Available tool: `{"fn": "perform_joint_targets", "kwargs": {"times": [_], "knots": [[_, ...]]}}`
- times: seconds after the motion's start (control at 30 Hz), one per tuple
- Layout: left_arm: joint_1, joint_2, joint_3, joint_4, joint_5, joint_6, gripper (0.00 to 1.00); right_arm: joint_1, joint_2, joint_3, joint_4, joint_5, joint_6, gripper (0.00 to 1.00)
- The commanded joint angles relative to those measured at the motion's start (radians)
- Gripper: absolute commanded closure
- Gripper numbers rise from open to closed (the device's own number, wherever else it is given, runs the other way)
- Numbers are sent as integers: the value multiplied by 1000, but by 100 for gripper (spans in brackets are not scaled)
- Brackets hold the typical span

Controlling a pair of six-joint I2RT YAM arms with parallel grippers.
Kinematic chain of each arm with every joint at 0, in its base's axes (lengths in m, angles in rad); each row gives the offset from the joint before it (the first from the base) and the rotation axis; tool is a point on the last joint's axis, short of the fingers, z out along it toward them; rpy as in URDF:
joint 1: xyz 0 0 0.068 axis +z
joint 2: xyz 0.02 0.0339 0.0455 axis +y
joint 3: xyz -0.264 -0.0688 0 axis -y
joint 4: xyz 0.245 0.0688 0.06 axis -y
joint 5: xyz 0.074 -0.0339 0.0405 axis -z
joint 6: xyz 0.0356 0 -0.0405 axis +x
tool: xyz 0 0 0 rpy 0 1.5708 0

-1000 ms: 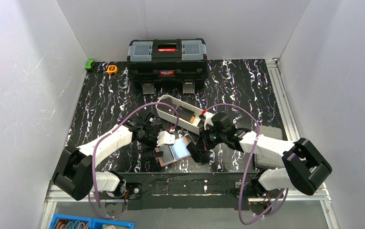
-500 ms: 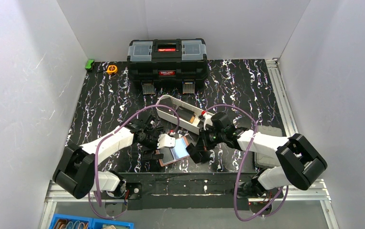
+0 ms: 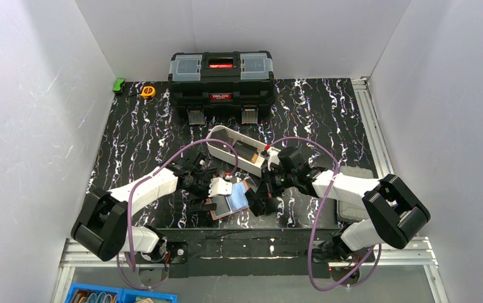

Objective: Put the credit cards into the card holder
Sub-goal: Insert the credit card into the card holder.

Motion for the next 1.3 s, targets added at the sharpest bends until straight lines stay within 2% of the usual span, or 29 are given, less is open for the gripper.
{"fn": "perform_joint_targets", "kwargs": {"times": [0.0, 0.4, 0.57, 0.87, 1.27], "knots": [[-4, -10, 4, -3, 10, 0, 6, -2, -25, 35, 39, -32, 7, 99], [3, -62, 35, -8, 18, -70, 5, 23, 67, 121, 94, -79, 44, 99], [29, -87, 62, -25, 35, -107, 10, 41, 136, 158, 104, -85, 49, 99], [99, -103, 79, -61, 74, -120, 14, 75, 250, 228, 124, -93, 67, 99], [126, -104, 77, -73, 89, -112, 15, 121, 263, 259, 104, -71, 72, 99]]}}
